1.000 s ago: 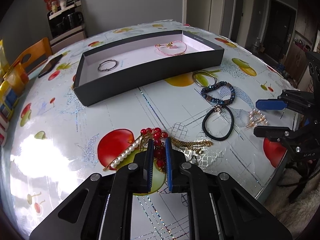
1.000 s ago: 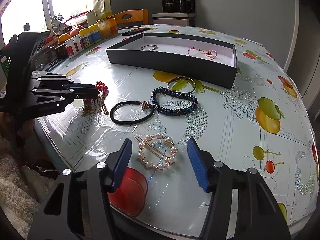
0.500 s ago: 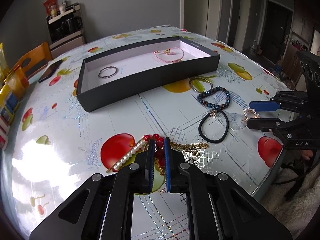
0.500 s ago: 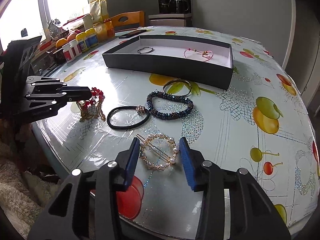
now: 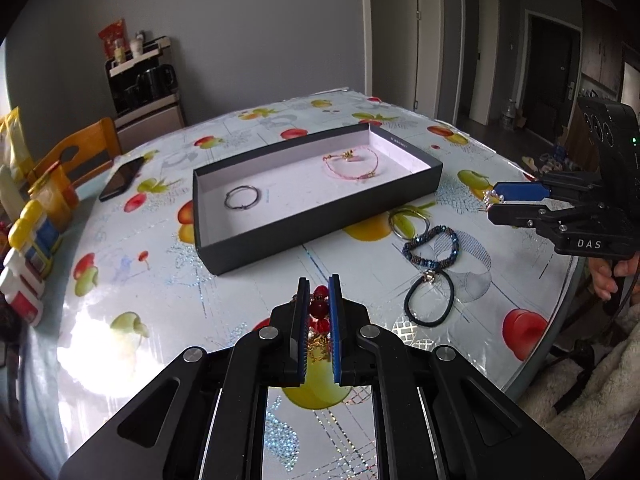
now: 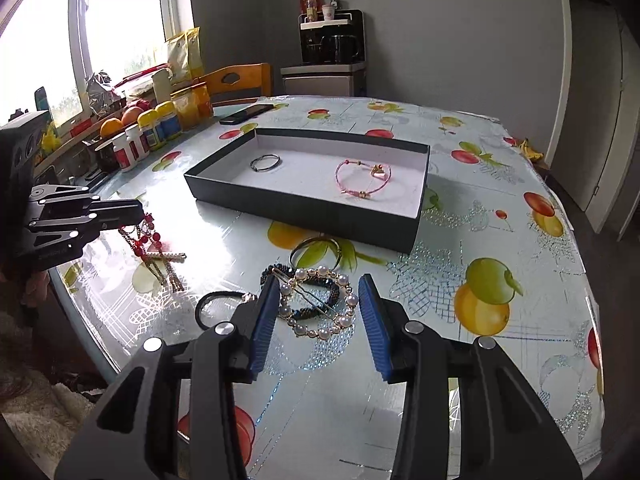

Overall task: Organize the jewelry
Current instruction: 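Carry both pieces into the black box and open both tools to release them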

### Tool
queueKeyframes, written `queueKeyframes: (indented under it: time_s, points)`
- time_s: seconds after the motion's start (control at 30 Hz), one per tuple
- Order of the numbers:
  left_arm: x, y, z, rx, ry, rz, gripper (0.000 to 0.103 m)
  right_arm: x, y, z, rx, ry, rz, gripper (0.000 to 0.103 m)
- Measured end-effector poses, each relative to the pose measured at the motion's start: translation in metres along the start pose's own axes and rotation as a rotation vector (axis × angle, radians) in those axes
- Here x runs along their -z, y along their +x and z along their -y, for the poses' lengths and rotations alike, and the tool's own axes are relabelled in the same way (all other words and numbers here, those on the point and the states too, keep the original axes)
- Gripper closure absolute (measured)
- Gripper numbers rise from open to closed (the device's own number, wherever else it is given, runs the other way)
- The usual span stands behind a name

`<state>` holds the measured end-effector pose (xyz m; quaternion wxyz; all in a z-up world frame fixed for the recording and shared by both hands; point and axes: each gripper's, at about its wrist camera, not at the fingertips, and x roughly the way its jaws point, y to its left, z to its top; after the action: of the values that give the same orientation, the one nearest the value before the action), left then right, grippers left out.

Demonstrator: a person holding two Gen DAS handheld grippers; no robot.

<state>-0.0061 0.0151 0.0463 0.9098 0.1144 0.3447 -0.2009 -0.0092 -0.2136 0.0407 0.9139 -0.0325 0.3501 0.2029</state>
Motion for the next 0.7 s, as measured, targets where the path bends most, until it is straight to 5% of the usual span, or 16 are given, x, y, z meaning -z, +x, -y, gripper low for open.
queueKeyframes:
  time_s: [0.7]
  points:
    - [-0.089,-0.005,-0.035,-0.033,0.009,0.126,0.094,-0.080,0.023,0.020,-0.005,0.047,0.077,0.062]
